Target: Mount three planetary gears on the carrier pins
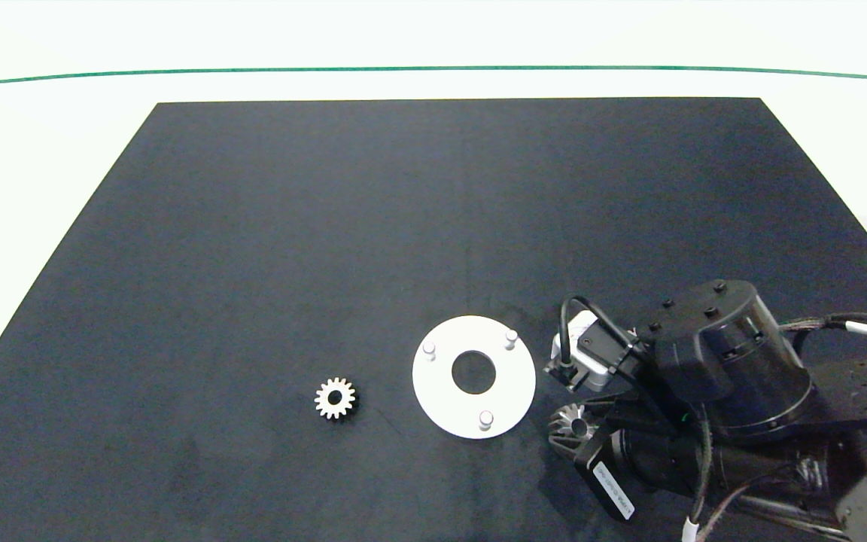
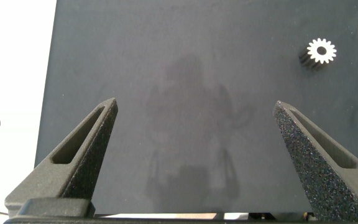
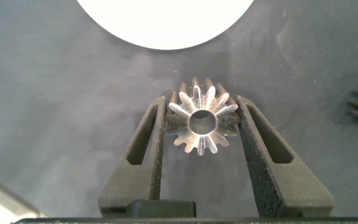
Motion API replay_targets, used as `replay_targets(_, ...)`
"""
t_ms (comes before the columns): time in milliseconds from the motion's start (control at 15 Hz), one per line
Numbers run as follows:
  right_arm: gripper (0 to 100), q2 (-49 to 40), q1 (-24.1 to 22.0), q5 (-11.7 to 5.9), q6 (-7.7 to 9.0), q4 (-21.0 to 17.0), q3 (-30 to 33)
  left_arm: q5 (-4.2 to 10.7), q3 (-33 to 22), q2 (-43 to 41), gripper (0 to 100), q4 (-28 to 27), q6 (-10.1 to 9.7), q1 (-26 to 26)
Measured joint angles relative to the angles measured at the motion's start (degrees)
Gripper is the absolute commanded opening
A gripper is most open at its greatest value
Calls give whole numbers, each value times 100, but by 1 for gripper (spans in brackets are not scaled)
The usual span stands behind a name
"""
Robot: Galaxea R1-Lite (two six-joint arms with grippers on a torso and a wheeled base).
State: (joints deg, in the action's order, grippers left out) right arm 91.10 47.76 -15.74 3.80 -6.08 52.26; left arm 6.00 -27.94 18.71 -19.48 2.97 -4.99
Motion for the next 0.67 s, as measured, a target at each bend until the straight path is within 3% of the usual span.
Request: replay_targets(667,10,101,485,-72,13,-179,733,1,-39,28,100,6,0,6)
